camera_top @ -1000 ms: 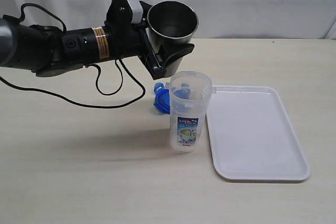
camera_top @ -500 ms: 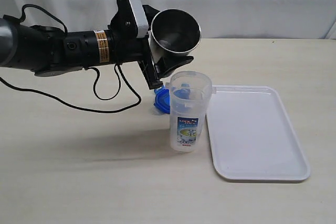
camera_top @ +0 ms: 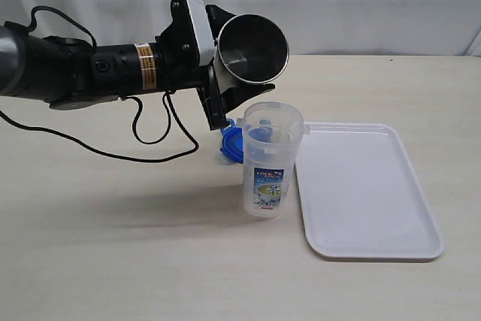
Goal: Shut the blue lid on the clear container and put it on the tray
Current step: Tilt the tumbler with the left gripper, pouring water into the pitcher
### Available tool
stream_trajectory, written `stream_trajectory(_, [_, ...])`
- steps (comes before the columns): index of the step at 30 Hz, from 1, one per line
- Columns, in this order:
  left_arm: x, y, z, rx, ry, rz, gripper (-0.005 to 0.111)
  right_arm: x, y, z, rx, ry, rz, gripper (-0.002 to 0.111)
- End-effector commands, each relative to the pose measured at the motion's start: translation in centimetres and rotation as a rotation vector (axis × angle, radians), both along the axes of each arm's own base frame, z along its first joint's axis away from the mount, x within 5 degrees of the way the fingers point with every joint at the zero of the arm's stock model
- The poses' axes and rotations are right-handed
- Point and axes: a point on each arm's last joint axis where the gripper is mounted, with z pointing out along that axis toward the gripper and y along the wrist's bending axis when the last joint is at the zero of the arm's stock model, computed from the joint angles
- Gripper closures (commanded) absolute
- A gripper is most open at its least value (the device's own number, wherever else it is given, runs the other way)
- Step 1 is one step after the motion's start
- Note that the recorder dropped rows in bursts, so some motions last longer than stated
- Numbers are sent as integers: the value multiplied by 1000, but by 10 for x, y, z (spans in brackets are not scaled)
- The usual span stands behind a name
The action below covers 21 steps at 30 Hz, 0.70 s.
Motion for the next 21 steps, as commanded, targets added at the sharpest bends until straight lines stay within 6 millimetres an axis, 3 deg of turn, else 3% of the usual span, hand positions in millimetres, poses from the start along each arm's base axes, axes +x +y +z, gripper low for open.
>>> stream_trajectory(1, [0,-2,15,-43,-77,-14,107,0,0,0,-1,-8,-3,104])
stream_trajectory(21, [1,-1,13,34,-201,-15,107,0,0,0,-1,-8,-3,104])
